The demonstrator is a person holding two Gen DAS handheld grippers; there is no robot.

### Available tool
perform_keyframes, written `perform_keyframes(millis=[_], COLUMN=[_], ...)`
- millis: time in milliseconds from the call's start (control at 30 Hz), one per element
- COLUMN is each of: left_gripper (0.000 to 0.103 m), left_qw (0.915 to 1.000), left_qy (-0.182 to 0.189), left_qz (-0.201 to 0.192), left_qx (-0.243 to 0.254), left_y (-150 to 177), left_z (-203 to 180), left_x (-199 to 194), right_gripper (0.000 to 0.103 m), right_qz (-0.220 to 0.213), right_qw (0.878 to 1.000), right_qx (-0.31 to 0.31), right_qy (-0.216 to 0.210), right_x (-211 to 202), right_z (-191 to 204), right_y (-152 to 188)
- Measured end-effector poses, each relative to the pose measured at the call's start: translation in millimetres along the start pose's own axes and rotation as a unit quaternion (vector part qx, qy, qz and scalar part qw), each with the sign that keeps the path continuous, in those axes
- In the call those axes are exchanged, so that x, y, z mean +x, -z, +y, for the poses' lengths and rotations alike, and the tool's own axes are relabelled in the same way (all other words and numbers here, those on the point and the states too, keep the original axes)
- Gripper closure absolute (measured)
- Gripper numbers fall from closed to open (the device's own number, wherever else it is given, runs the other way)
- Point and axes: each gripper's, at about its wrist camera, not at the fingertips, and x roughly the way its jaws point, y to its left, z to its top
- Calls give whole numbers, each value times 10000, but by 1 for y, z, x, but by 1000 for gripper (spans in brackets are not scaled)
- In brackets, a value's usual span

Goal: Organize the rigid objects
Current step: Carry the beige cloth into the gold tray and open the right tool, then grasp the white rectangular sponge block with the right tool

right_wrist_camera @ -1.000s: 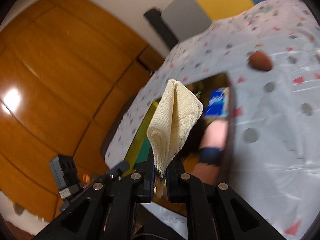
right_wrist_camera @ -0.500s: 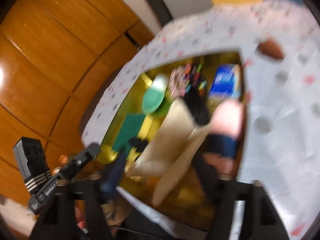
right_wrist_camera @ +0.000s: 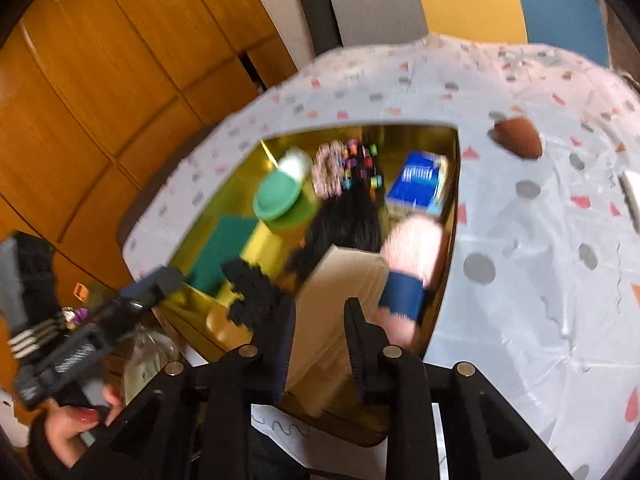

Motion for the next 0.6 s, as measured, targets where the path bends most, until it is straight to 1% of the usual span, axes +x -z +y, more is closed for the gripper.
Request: perform_keyframes(millis=[100,167,233,300,367,433,500,567,600], left_gripper=[40,40,40,40,40,40,40,40,40], left_qw=[10000,10000,10000,10000,10000,10000,9998,9995,9992], left_qy=[-26,-38,-35,-57,-55,-23,55,138,179], left_qz=[-7,10,15,4,18,64,129,194,238], left_qx=[-25,-57,-64,-14,32,68,102,197,271], left_y=[-1,-2,-3,-5,-6,-8,-10,-11,-11], left_z=[1,2,1,-1,-5,-10,-17,-28,-35], left_x=[0,0,0,-1,0,4,9,14,18], right_gripper=[77,77,77,77,77,69,53,48,48], right_qz=[254,334,250,8,-404,-705,-1030,-1119,-1121], right_qw=[9995,9991,9985,9984,9981,9968,9932,9902,9884], right_qx=[87,59,124,140,148,253,544,798,953], right_qy=[-168,-255,-468,-551,-450,-267,17,244,378], right_x=[22,29,27,15,-7,-25,-44,-52,-55], right_z=[1,3,3,1,-9,-23,-48,-70,-85], right_y=[-1,0,-1,-4,-6,-8,-7,-6,-4])
